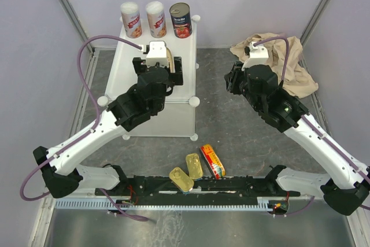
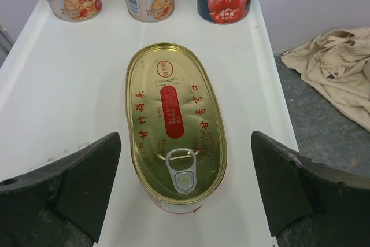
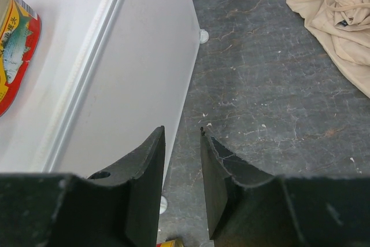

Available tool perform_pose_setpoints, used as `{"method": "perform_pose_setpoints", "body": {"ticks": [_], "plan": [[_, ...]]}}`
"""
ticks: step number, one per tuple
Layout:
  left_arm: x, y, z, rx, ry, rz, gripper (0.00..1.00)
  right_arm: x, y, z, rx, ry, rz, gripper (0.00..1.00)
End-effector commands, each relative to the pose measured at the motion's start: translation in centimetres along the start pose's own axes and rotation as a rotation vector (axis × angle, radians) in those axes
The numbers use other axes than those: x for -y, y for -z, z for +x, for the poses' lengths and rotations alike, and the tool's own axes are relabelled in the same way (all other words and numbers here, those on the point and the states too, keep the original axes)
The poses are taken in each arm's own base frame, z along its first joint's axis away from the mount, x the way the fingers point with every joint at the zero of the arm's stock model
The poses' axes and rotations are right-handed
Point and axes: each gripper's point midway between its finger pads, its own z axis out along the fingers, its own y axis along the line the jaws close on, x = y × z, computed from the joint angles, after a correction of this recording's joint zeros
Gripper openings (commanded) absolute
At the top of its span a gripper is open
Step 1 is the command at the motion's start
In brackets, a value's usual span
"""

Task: Place and organize the canned foods onto the counter
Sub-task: Adjust the canned food at the counter.

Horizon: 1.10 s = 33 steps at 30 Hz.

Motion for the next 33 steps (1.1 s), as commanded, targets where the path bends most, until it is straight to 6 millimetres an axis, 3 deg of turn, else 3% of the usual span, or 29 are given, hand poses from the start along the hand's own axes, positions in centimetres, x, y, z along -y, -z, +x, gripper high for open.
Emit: {"method": "perform_pose_setpoints", "body": {"ticks": [1,17,33], "plan": [[0.5,-0.2,0.0,0.006,-0.001,0.008,0.99,-0.2,0.5,-1.3,0.049,-0.033,-0.019,0.39],[-0.5,-0.7,1.8,0.001,-0.033,-0.053,1.0,-0.6,0.3,-0.9,0.042,-0.049,-0.041,0.39],[-3.1,-1.9,2.0,0.058,0.034,-0.08,0.84,-0.5,0.3,-0.5,0.038,-0.051,-0.045,0.39]]}}
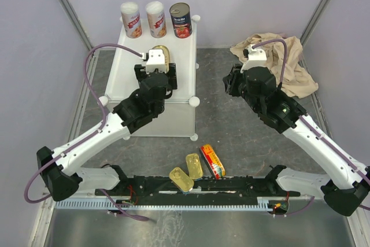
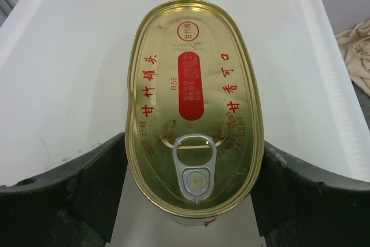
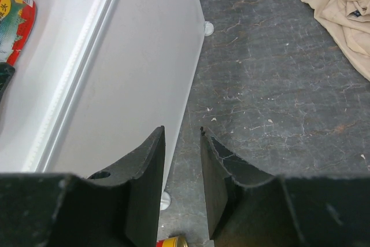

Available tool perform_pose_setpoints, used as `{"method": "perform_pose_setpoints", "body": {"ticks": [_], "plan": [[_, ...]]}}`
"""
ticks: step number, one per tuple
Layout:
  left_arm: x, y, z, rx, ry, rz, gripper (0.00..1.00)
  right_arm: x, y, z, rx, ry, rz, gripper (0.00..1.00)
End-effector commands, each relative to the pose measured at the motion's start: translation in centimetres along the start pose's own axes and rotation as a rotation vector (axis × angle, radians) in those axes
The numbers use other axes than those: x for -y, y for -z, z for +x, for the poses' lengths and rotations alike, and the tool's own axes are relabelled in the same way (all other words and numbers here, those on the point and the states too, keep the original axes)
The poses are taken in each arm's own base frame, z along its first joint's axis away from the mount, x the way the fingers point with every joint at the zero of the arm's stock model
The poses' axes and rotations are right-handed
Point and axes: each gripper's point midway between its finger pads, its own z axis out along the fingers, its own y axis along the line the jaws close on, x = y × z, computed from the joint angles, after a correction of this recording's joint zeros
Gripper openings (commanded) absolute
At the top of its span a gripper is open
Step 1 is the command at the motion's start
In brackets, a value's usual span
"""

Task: Place and organize the canned foods onto the counter
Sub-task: Adjust the canned food at the counter.

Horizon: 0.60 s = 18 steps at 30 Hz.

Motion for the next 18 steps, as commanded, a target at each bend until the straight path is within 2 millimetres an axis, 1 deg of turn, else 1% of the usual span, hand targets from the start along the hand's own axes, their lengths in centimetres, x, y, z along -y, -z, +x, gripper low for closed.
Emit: {"method": "perform_pose_setpoints", "body": {"ticks": [1,9,18], "plan": [[-1.3,0.3,-2.7,0.085,0.066,-0.01,0.83,-0.5,0.6,-1.6,0.058,-0.038,-0.031,0.39],[-3.0,-0.1,-3.4,0.107,0.093,-0.031,0.77,-0.8,0.4,-1.4,0.051,-0.044,-0.041,0.39],[-4.4,-1.3,-3.4,0.098,0.108,-0.04,0.74,-0.9,0.3,-1.3,0.049,-0.046,-0.05,0.39]]}}
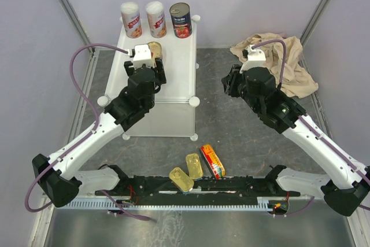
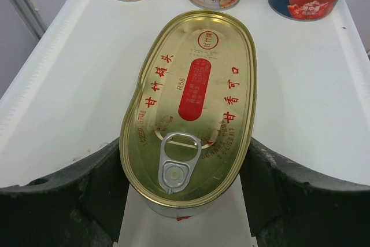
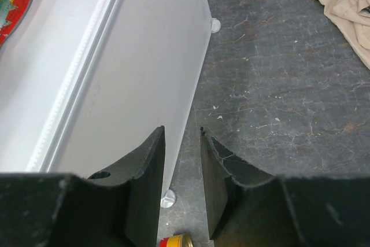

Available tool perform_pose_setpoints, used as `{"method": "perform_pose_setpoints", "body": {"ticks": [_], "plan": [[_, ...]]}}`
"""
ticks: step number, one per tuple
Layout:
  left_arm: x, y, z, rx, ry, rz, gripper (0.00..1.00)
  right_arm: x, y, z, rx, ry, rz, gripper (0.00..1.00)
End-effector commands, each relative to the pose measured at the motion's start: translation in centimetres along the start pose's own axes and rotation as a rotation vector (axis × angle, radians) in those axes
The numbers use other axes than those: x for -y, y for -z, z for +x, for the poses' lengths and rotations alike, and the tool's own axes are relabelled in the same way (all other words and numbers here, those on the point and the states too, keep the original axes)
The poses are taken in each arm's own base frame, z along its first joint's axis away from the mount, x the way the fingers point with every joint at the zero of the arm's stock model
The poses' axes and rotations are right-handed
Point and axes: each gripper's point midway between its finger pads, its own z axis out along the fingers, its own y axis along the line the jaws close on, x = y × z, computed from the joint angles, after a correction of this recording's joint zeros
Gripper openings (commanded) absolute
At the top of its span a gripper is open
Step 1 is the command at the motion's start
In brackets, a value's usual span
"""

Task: Place and organize the canned foods onto the counter
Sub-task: Adjust the canned food at the counter.

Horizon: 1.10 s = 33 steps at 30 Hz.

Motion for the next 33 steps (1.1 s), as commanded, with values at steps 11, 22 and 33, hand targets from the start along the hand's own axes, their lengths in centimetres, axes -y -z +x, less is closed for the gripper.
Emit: {"method": "perform_pose_setpoints", "body": {"ticks": [11,22,33], "plan": [[-2.6,-1.7,-1.7,0.048,0.048,-0.052,0.72,-0.5,0.5,-1.5,0.056,-0.03,-0.031,0.39],[-4.0,-3.2,-1.9,0.046,0.064,-0.084,0.72,-0.2,0.5,-0.9,0.048,-0.022,-0.026,0.39],[-5.1,-5.1,-1.3,0.023,0.087,-0.112,0.7,0.1,0.1,0.4,0.027,-0.024,-0.021,0.39]]}}
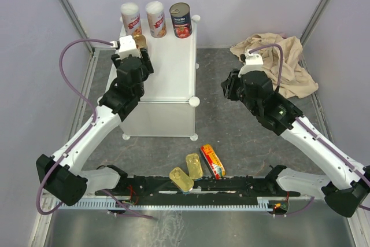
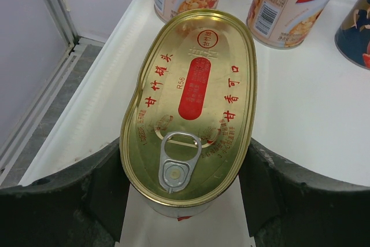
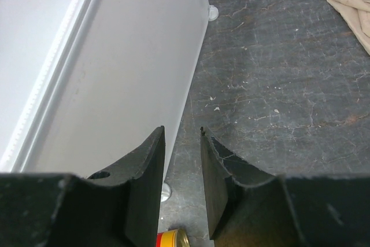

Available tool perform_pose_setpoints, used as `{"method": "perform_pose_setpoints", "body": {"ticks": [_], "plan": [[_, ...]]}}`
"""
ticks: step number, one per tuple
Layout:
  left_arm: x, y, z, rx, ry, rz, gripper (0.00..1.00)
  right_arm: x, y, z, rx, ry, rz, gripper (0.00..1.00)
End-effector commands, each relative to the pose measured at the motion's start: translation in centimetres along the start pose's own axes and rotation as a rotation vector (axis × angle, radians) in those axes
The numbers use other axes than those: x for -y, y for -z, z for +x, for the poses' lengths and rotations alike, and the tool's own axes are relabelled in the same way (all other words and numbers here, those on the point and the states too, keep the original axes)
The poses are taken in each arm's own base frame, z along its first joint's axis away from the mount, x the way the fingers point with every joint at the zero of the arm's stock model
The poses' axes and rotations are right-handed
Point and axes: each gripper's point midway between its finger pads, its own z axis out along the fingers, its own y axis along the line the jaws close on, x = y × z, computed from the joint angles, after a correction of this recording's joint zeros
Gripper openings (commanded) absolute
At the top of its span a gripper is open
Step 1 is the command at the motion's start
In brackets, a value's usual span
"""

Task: Place and organize the canned foods onto the counter
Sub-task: Adjust the canned food at the counter.

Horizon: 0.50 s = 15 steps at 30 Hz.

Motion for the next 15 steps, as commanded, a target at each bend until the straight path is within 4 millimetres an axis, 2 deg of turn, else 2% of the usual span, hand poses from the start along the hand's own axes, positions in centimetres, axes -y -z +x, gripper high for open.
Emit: {"method": "perform_pose_setpoints", "body": {"ticks": [1,15], "plan": [[-0.3,-0.9,-0.7,0.012,0.047,-0.014,0.7,-0.3,0.5,-1.3,0.055,-0.032,-0.022,0.39],[-0.7,-2.1,-0.4,0.004,0.046,-0.037,0.67,0.3,0.2,0.5,0.027,-0.028,-0.01,0.4]]}}
